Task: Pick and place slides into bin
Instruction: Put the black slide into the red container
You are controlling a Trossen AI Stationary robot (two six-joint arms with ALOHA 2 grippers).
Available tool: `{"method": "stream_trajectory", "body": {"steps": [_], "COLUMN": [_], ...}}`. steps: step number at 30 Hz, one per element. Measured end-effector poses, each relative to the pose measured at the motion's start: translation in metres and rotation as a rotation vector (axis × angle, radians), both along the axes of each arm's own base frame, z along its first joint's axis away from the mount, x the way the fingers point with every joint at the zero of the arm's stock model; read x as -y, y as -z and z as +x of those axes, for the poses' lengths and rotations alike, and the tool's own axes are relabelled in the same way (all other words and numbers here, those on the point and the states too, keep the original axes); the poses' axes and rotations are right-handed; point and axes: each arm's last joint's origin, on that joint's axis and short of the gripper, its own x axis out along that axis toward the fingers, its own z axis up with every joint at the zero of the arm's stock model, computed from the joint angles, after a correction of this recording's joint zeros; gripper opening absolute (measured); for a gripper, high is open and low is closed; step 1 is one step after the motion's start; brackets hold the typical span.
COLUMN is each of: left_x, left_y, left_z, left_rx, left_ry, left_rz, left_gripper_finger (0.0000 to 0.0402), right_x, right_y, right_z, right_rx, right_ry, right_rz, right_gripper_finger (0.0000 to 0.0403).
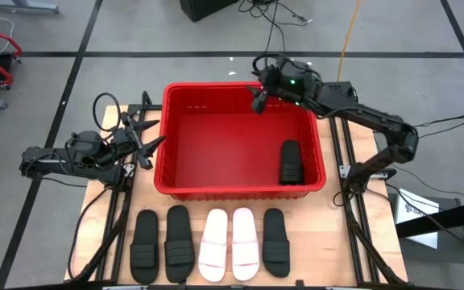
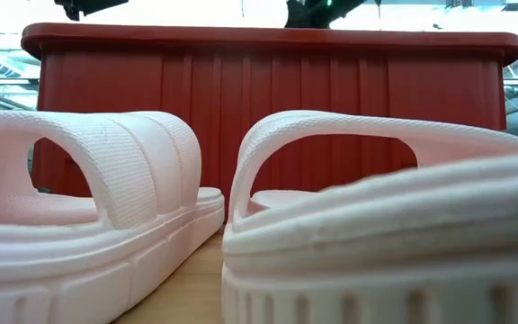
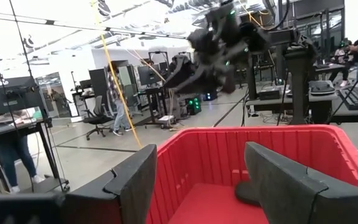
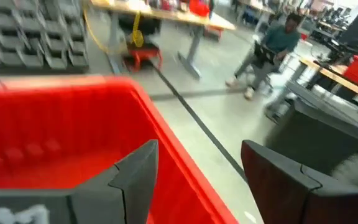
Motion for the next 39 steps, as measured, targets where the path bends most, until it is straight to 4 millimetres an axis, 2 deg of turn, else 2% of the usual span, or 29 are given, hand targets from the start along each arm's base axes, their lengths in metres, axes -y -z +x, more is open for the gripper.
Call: {"method": "stream_trajectory", "body": {"steps": [6, 9, 12, 16, 21, 27, 32, 39], "left_x": [0.000, 0.000, 0.000, 0.000, 0.000, 0.000, 0.000, 0.000], "left_y": [0.003, 0.004, 0.005, 0.005, 0.006, 0.010, 0.011, 0.009], "left_z": [0.000, 0.001, 0.001, 0.001, 0.001, 0.001, 0.001, 0.001], "left_rx": [-0.027, -0.031, -0.039, -0.038, -0.039, -0.042, -0.042, -0.032], "left_ry": [0.002, 0.004, 0.005, 0.005, 0.007, 0.017, 0.019, 0.019], "left_rz": [-0.011, -0.025, -0.030, -0.033, -0.042, -0.130, -0.152, -0.146], "left_gripper_finger": [0.0250, 0.0250, 0.0250, 0.0250, 0.0250, 0.0250, 0.0250, 0.0250], "right_x": [-0.027, -0.038, -0.046, -0.054, -0.065, -0.081, -0.094, -0.131], "right_y": [-0.017, -0.018, -0.016, -0.007, 0.004, 0.035, 0.051, 0.051], "right_z": [-0.001, 0.002, 0.005, 0.010, 0.014, 0.020, 0.023, 0.026], "right_rx": [0.151, 0.154, 0.141, 0.133, 0.160, 0.067, 0.024, 0.001], "right_ry": [-0.187, -0.291, -0.321, -0.340, -0.351, -0.389, -0.419, -0.709], "right_rz": [0.122, 0.145, 0.151, 0.172, 0.289, 0.326, 0.364, 0.407], "right_gripper_finger": [0.0218, 0.0216, 0.0216, 0.0219, 0.0216, 0.0216, 0.0214, 0.0211]}}
